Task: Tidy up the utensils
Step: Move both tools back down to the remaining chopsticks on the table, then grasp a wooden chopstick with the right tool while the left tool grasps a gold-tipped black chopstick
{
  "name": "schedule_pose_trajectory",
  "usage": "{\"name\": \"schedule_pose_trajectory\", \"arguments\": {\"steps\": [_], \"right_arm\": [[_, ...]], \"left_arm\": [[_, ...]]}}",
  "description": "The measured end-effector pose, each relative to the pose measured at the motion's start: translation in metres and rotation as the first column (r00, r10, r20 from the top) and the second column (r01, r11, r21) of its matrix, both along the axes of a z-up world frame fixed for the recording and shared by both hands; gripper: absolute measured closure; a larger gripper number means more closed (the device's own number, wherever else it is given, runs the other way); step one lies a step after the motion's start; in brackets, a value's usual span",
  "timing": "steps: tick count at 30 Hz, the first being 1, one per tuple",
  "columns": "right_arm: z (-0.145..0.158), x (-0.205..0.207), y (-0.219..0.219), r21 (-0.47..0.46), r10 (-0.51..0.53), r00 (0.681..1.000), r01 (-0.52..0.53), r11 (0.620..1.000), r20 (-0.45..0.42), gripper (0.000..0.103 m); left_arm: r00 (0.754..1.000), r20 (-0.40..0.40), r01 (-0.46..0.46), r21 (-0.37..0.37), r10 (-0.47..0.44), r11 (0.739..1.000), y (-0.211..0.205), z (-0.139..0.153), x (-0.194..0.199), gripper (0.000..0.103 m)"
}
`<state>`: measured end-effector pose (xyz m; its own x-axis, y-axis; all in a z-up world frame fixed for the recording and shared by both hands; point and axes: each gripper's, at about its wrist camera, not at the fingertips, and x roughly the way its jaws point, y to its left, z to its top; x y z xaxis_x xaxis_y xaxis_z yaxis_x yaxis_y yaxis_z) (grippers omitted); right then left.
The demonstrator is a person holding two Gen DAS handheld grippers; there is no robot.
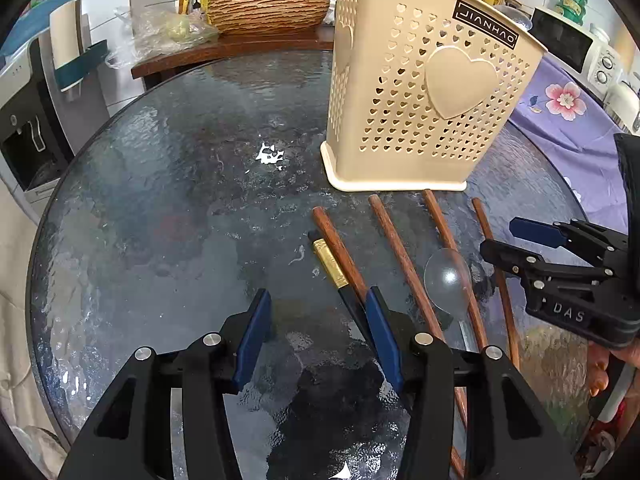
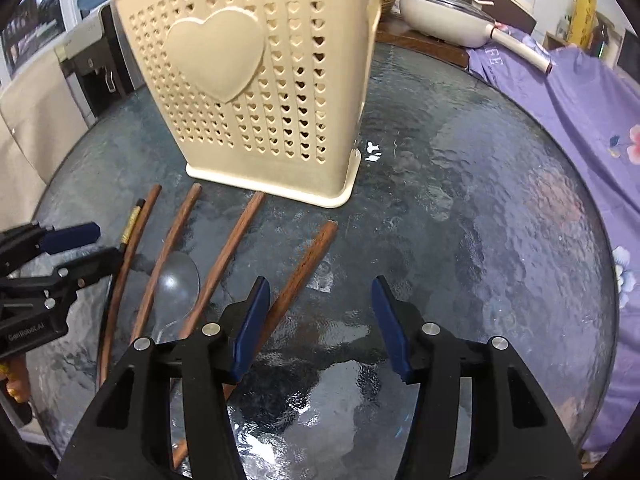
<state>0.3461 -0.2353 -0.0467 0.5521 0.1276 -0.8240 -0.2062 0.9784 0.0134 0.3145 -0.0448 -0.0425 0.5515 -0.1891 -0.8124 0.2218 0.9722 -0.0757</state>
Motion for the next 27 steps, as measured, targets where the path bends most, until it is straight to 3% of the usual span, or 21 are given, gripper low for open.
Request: {"name": "schedule_pose_trajectory", "arguments": {"steps": [13, 27], "right_arm": [[0.005, 0.001, -0.014, 0.001, -0.028, 0.999, 0.028, 1.000, -0.020, 0.050], [0.004, 0.019, -0.029, -0.006, -0.071, 0.994, 0.071, 0.997, -0.082, 0.051]], "left_arm": [[1.000, 0.005, 0.018, 0.060, -0.018, 0.998, -0.016, 0.002, 0.003, 0.055], [0.998, -0.042, 0.050, 0.029, -0.048, 0.998, -0.022, 0.005, 0.012, 0.078]]}}
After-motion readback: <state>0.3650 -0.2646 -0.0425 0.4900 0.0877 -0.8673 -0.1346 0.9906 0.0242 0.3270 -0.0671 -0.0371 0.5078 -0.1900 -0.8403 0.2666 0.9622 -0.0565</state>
